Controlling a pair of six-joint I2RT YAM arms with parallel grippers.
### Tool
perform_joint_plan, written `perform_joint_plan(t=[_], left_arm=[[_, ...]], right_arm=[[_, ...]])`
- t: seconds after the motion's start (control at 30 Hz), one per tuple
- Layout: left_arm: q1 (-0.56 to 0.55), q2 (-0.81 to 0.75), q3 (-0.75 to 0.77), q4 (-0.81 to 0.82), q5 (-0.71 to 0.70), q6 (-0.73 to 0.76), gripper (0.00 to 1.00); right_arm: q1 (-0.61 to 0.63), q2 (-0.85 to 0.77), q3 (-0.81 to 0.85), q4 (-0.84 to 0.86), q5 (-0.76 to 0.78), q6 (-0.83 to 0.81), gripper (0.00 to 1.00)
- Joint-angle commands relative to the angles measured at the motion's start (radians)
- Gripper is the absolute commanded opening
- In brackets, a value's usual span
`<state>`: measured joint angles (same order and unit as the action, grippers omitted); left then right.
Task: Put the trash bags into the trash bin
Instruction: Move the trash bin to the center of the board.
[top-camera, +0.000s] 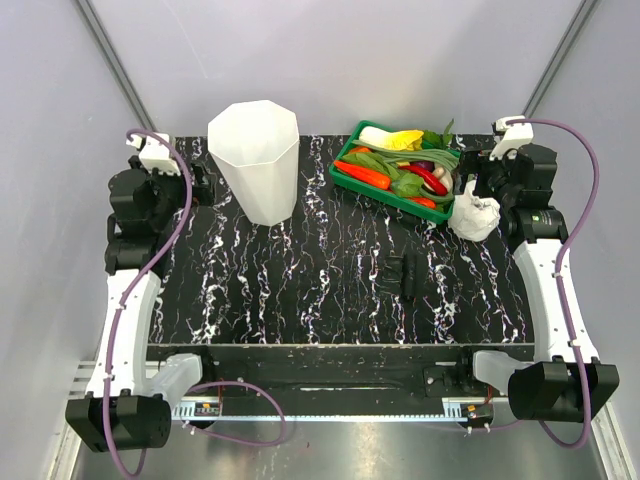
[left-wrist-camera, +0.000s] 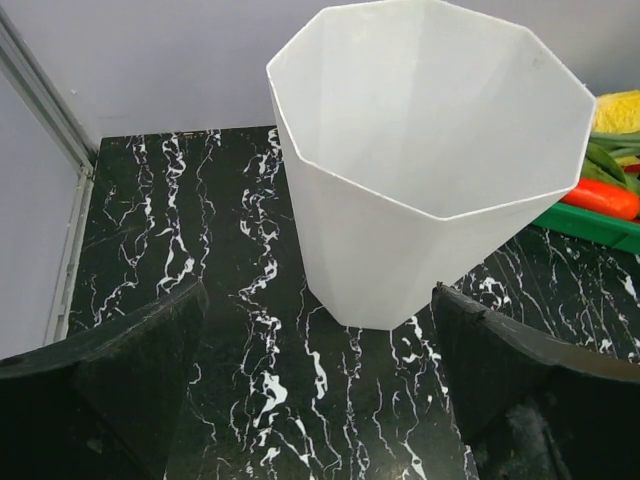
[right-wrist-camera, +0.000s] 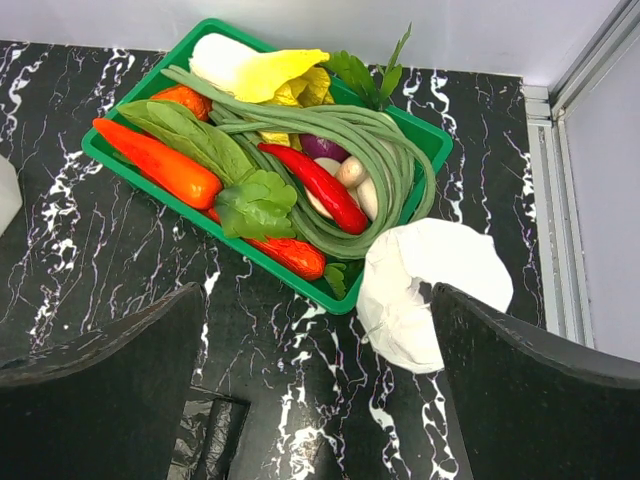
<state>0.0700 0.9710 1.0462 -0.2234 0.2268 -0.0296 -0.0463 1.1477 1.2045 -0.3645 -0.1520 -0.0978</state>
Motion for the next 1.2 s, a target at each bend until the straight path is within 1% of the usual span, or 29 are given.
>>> perform_joint_plan(t=[0.0,0.17,0.27,0.4,0.5,0.67,0.93,1.03,1.17], left_arm=[[-0.003,0.005,0.084,-0.028,0.005,0.080,0.99],[-0.004,-0.002,0.100,-0.031,0.002,0.094,0.99],[-0.004,0.001,0.103,-0.030,0.034,0.108,0.99],[-0.030,0.038,0.149,-0.063,0.094,0.172,0.99],[-0.088,0.112,0.259,-0.152,0.101,0.304,0.99],[-0.137,0.244,0.446,-0.296,0.146,0.479,0.99],[-0.217,0.471,0.670,-0.540,0.172,0.819,0.99],[-0.229,0.567,0.770,-0.637,0.198,0.904,0.99],[-0.252,0.707,0.917,-0.741,0.210,0.965,0.99]], right_arm=[[0.003,-0.014,0.023,0.009,-0.015,-0.017,1.00],[0.003,-0.013,0.024,0.010,-0.018,-0.016,1.00],[0.003,-0.013,0.024,0.010,-0.015,-0.019,1.00],[0.003,-0.017,0.029,0.001,-0.006,-0.043,1.00],[0.003,-0.016,0.029,-0.011,-0.009,-0.056,1.00],[0.003,-0.003,0.035,-0.040,-0.056,-0.054,1.00],[0.003,0.015,0.055,-0.109,-0.107,-0.071,1.00],[0.003,0.012,0.043,-0.117,-0.113,-0.080,1.00],[0.002,0.015,0.023,-0.119,-0.110,-0.088,1.00]])
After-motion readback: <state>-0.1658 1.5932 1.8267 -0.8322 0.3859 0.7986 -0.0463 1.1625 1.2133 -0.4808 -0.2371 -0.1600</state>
